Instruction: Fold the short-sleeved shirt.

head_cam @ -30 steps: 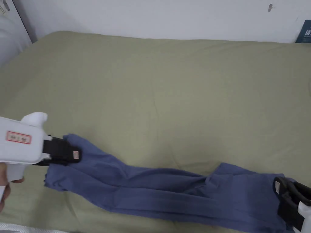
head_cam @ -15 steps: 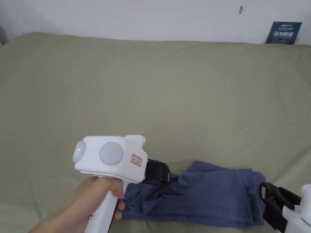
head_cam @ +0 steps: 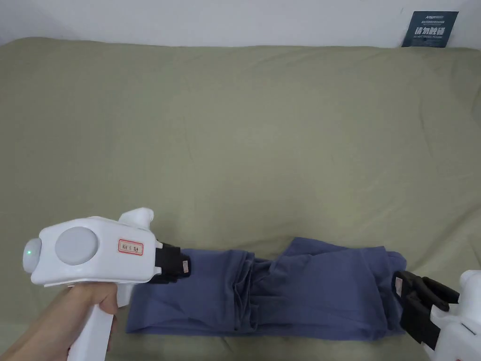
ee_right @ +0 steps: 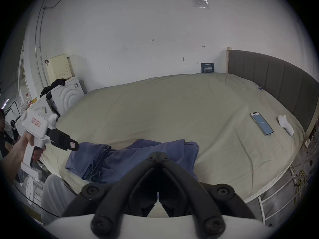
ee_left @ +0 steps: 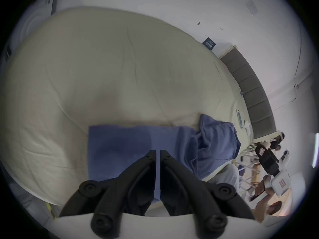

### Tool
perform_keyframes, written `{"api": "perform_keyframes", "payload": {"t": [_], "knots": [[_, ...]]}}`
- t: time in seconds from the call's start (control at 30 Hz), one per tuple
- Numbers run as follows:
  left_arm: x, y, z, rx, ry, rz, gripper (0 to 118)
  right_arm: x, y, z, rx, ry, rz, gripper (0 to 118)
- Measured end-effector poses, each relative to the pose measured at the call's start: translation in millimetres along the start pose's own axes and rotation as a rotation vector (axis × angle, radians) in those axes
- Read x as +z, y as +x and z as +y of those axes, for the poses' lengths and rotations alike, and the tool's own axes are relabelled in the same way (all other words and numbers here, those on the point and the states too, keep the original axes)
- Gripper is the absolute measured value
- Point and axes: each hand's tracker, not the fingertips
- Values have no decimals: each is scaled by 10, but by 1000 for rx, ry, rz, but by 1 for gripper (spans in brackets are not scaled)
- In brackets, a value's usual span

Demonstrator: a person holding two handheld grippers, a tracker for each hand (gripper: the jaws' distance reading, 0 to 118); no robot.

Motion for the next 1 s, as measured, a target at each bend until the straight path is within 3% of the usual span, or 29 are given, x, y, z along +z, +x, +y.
{"api": "perform_keyframes", "payload": {"t": [0.17, 0.27, 0.37, 0.5, 0.63, 0.8, 0.83, 0.87, 0.9, 0.93, 1.0], "knots": [[-790, 65, -164, 80, -108, -223, 5, -30, -55, -41, 12, -31, 2, 2], [-1023, 159, -208, 116, -97, -236, 3, -31, -68, -55, 17, -52, -2, 2], [-852, 137, -159, 117, -90, -237, 3, -35, -81, -63, 32, -63, -2, 2], [-232, 7, -128, -13, -20, -118, 3, -78, -126, -46, 38, -66, 7, 2], [422, -443, -110, 40, 71, -29, 4, -135, -215, -13, 30, -63, 34, 2], [570, -788, -140, 62, 68, 21, 4, -207, -342, -7, 59, -72, 56, 2], [520, -807, -121, 72, 45, -24, 17, -209, -362, -8, 60, -74, 59, 2], [461, -831, -112, 91, 23, -67, 49, -211, -378, -12, 60, -74, 61, 2], [380, -842, -113, 94, -7, -100, 89, -212, -390, -14, 61, -75, 62, 2], [294, -844, -113, 89, -28, -125, 118, -211, -397, -15, 62, -77, 63, 2], [226, -866, -71, 102, -7, -151, 118, -209, -403, -20, 64, -82, 62, 2]]}}
